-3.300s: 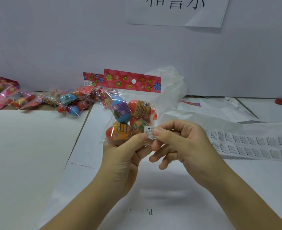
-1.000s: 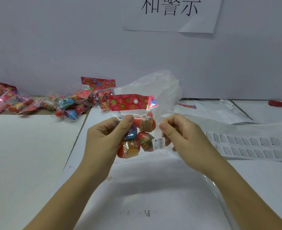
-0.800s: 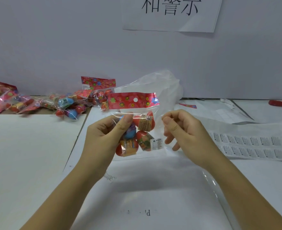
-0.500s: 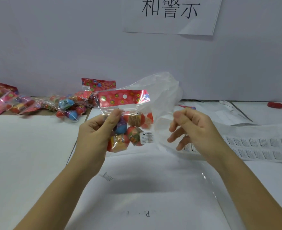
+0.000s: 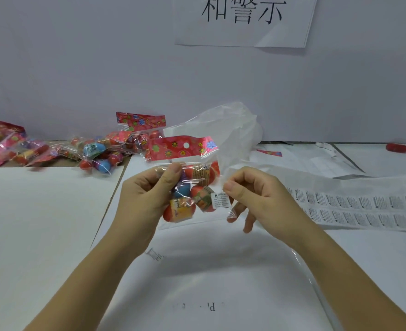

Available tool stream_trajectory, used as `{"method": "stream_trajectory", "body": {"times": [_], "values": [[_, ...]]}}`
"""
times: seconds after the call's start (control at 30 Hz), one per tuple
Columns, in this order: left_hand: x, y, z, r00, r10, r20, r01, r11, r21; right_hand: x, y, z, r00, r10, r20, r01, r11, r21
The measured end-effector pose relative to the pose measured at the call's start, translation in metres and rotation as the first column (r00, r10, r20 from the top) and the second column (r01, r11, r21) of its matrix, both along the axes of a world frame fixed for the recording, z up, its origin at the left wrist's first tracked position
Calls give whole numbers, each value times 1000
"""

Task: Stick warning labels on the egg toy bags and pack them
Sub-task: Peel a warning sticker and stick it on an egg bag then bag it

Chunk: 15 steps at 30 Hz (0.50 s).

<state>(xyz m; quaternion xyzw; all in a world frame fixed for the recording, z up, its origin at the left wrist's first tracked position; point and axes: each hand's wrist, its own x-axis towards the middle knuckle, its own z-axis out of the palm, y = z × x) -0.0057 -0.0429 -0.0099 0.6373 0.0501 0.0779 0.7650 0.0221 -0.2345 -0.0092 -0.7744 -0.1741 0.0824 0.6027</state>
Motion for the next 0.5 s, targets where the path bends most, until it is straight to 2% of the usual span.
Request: {"method": "stream_trajectory", "body": {"times": [0.17,0.27,0.33,0.4,0.5], "values": [[1,3,0,999,4,34,-5,999,41,-2,2,-5,992,-47,115,60,992,-108],[1,4,-1,999,14,40,-15,999,37,-2,3,-4,999,4,-39,-2,999,38],[1,4,0,999,25,36,-25,1000,7,-2,2,-2,983,93,-156,-85,995,57],[1,2,0,999,16,37,-16,1000,-15,-3,3,-3,975,156,-157,-156,988,11],[0,0,1,999,-21,39,23,998,-51,-3,5,-4,974,187,-131,-183,982,39]]}}
